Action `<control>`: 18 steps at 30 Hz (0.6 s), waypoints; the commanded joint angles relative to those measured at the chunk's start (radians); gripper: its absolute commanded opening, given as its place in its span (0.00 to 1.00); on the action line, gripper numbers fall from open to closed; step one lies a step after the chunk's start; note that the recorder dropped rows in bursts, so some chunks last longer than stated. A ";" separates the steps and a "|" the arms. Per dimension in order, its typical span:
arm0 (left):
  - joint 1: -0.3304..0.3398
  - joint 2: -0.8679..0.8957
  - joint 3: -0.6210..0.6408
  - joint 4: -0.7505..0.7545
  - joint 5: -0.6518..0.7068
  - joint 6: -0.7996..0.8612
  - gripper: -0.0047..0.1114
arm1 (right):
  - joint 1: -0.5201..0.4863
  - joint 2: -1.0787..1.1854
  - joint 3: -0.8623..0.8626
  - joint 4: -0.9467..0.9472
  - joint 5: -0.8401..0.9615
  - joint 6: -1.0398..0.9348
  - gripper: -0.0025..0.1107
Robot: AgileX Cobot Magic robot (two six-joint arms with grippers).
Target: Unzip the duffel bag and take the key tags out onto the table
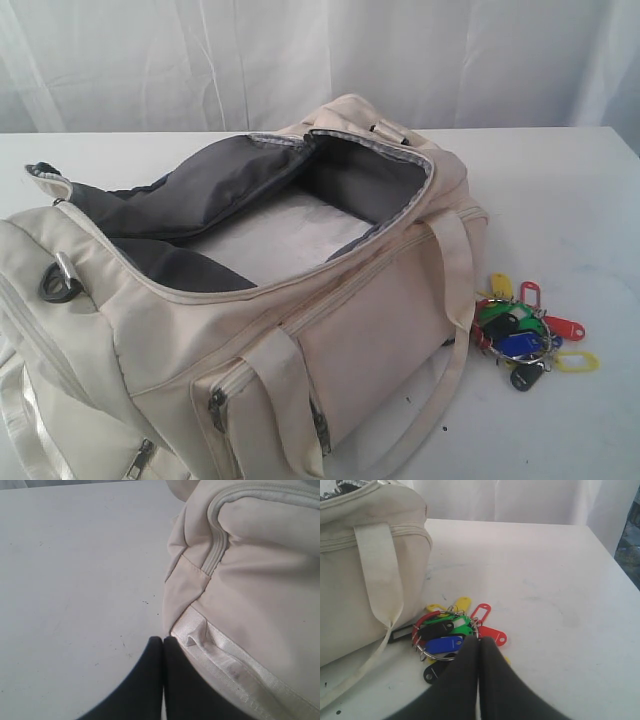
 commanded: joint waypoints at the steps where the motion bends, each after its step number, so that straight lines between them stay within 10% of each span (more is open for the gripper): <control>1: -0.002 -0.005 0.001 0.000 0.002 -0.006 0.04 | 0.005 -0.006 0.001 -0.005 -0.014 -0.010 0.02; 18: -0.002 -0.005 0.001 0.000 0.002 -0.006 0.04 | 0.004 -0.006 0.001 -0.005 0.007 -0.010 0.02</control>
